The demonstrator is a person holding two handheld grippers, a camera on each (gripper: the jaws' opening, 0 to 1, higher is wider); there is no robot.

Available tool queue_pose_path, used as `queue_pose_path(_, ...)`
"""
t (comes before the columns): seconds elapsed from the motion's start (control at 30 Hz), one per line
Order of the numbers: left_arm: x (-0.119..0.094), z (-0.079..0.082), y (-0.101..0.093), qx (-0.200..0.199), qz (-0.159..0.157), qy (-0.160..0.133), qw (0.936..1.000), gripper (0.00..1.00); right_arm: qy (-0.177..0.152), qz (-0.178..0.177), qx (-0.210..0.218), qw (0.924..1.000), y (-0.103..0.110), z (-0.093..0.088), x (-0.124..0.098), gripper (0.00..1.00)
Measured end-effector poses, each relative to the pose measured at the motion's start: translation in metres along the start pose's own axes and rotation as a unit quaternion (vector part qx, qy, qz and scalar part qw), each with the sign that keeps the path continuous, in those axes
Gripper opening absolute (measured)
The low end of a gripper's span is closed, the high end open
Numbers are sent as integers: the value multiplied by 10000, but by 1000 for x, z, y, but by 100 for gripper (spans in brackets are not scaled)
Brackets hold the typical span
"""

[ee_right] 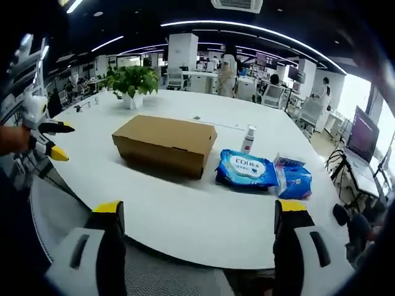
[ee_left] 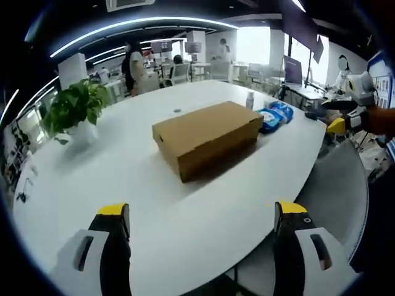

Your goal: Operate the shoe box by opening the lid, removing the specified soft item, and placing it in the target area until the item is outside and the box remains undamaged.

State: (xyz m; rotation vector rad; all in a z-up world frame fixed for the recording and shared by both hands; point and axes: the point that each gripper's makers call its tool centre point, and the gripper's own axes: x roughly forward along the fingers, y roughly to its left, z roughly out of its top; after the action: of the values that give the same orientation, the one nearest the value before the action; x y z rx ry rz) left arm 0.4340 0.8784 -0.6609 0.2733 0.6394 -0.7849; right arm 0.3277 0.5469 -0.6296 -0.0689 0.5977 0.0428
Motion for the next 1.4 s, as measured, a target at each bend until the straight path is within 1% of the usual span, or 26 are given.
queue_pose_path(0.07,-7,-4,-3,53,-93,19,9999,100,-15,-4,94,10000,7,-6,-6,96)
queue_pose_path(0.17,-16,-8,-3,99,-112,12,9999,100,-41,-19,163,9999,15,-13,-12,96)
queue_pose_path(0.2,-19,-10,-4,89,-126,21,9999,100,-114,-3,281,9995,17,-13,-14,96)
queue_pose_path(0.33,-25,-14,-11,12,-116,13,9999,100,-381,145,376,9985,24,-10,-17,96)
queue_pose_path(0.4,-27,-16,-16,-40,-60,-28,10000,100,-329,194,355,9986,24,-15,-16,96)
queue_pose_path(0.5,-28,-16,-22,-88,106,-89,9999,100,-406,304,377,9980,21,-18,-17,96)
queue_pose_path(0.53,-28,-17,-24,-106,124,-74,9998,100,-362,359,393,9979,21,-21,-17,96)
queue_pose_path(0.57,-28,-18,-28,-141,168,-48,9997,100,-252,440,353,9981,22,-26,-17,96)
queue_pose_path(0.6,-28,-16,-32,-172,209,-33,9996,99,-247,469,332,9980,22,-25,-18,96)
queue_pose_path(0.67,-28,-11,-40,-158,191,-107,9996,100,-348,533,208,9978,19,-22,-20,96)
queue_pose_path(0.77,-25,-10,-46,-90,201,-59,9997,100,-301,526,256,9978,11,-24,-19,96)
queue_pose_path(0.8,-26,-10,-47,-120,219,-60,9997,100,-356,535,303,9975,9,-22,-19,96)
queue_pose_path(0.9,-28,-11,-50,-146,255,-103,9995,100,-321,532,308,9976,4,-26,-18,96)
queue_pose_path(1.0,-28,-19,-52,-189,262,4,9995,100,-316,513,313,9977,3,-28,-18,96)
queue_pose_path(1.07,-29,-21,-53,-195,262,33,9995,100,-280,519,346,9977,2,-31,-17,96)
queue_pose_path(1.27,-32,-19,-53,-187,257,14,9995,100,-335,411,316,9981,-1,-28,-21,96)
queue_pose_path(1.4,-32,-14,-54,-122,221,-69,9997,100,-384,366,340,9980,-5,-26,-24,96)
